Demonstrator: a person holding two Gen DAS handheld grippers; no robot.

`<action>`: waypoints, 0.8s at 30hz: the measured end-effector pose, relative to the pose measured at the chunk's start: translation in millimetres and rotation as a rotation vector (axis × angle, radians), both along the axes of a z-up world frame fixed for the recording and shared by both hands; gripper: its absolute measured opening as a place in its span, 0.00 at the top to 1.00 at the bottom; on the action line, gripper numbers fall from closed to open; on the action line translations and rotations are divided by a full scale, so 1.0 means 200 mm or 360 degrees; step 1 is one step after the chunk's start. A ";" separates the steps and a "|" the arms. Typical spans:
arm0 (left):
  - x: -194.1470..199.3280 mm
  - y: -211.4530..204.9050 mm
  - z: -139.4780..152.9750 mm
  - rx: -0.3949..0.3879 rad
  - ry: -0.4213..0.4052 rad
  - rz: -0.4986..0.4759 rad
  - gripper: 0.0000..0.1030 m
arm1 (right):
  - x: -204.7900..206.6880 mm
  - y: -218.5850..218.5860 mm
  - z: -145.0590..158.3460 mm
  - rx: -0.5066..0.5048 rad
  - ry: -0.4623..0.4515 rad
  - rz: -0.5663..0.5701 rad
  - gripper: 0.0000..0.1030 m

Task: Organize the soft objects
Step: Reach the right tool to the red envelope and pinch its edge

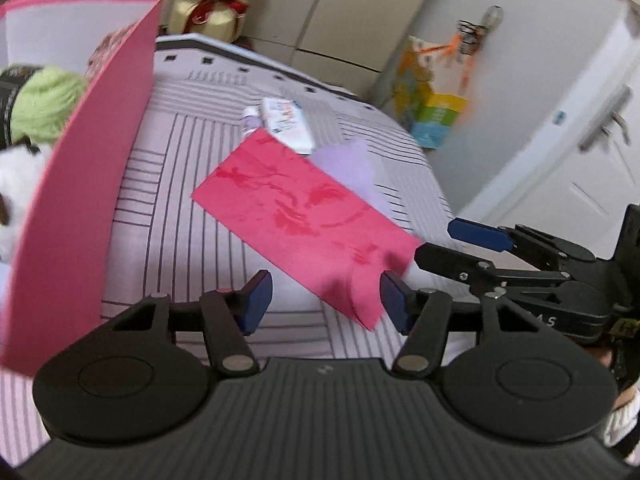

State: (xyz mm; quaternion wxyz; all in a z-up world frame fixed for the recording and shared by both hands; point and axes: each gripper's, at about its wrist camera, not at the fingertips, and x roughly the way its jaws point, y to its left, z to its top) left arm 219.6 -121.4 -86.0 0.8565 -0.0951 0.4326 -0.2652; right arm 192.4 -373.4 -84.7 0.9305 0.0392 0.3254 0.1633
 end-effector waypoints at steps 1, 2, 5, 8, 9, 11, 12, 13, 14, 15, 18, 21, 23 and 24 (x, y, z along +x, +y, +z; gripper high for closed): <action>0.02 0.00 -0.03 -0.0016 0.0019 0.0018 0.45 | 0.02 -0.02 -0.02 0.0015 0.0018 0.0007 0.32; 0.03 0.00 -0.05 -0.0041 0.0044 0.0035 0.46 | 0.05 -0.02 -0.04 0.0037 0.0038 0.0015 0.32; 0.06 -0.01 -0.10 -0.0092 0.0090 0.0063 0.49 | 0.10 -0.05 -0.08 0.0108 0.0095 0.0031 0.32; 0.07 -0.02 -0.14 -0.0174 0.0116 0.0031 0.49 | 0.13 -0.07 -0.11 0.0147 0.0139 0.0018 0.32; 0.07 -0.02 -0.15 -0.0192 0.0126 0.0028 0.49 | 0.14 -0.07 -0.12 0.0147 0.0160 0.0012 0.32; 0.07 -0.04 -0.16 -0.0209 0.0122 0.0033 0.49 | 0.15 -0.07 -0.12 0.0166 0.0172 0.0036 0.32; 0.06 -0.04 -0.16 -0.0206 0.0120 0.0036 0.49 | 0.15 -0.07 -0.12 0.0190 0.0173 0.0056 0.32; 0.06 -0.05 -0.17 -0.0203 0.0118 0.0040 0.50 | 0.16 -0.07 -0.12 0.0210 0.0179 0.0075 0.35; 0.07 -0.05 -0.18 -0.0200 0.0122 0.0046 0.51 | 0.15 -0.06 -0.12 0.0222 0.0185 0.0089 0.38; 0.07 -0.05 -0.18 -0.0205 0.0123 0.0048 0.52 | 0.15 -0.06 -0.11 0.0220 0.0189 0.0098 0.45; 0.07 -0.04 -0.19 -0.0223 0.0121 0.0060 0.52 | 0.13 -0.04 -0.11 0.0191 0.0198 0.0116 0.67; 0.06 -0.03 -0.19 -0.0234 0.0114 0.0055 0.52 | 0.08 -0.06 -0.10 0.0221 0.0189 0.0121 0.79; 0.06 -0.02 -0.19 -0.0245 0.0113 0.0054 0.52 | 0.06 -0.09 -0.10 0.0308 0.0199 0.0146 0.82; 0.06 -0.02 -0.20 -0.0256 0.0118 0.0056 0.52 | 0.05 -0.10 -0.10 0.0357 0.0212 0.0166 0.83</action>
